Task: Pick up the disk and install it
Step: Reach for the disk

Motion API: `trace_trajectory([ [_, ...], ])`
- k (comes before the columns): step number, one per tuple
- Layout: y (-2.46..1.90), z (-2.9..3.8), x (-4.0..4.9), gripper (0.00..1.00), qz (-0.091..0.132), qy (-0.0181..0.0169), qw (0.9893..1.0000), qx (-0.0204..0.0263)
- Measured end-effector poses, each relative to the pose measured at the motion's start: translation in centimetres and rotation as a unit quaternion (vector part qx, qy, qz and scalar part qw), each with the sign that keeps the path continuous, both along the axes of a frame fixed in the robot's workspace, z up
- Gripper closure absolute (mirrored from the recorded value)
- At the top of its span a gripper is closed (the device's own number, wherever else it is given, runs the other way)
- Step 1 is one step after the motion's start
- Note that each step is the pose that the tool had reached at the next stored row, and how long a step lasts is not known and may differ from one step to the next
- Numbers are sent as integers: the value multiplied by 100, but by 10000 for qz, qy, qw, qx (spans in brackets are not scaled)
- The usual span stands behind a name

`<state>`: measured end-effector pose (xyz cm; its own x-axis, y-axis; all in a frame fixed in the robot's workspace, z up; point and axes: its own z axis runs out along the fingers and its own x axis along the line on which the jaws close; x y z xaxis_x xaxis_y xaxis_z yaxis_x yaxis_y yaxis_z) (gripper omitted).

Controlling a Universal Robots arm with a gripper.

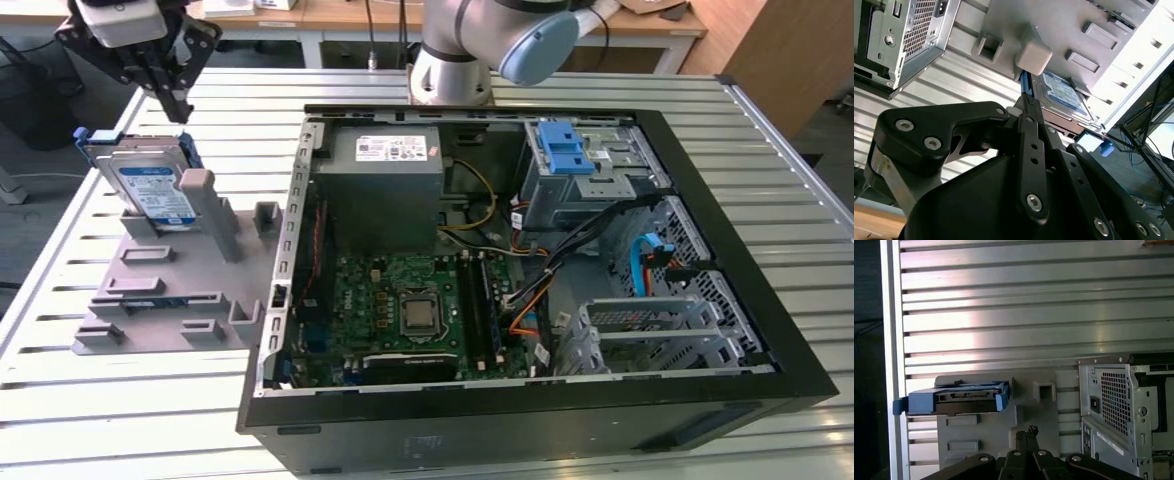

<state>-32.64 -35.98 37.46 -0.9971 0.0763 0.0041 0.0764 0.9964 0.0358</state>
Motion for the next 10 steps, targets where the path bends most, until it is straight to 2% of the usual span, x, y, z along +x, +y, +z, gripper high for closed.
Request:
trace_trajectory([
  [10, 15, -15, -169, 89, 0, 0, 10000, 0],
])
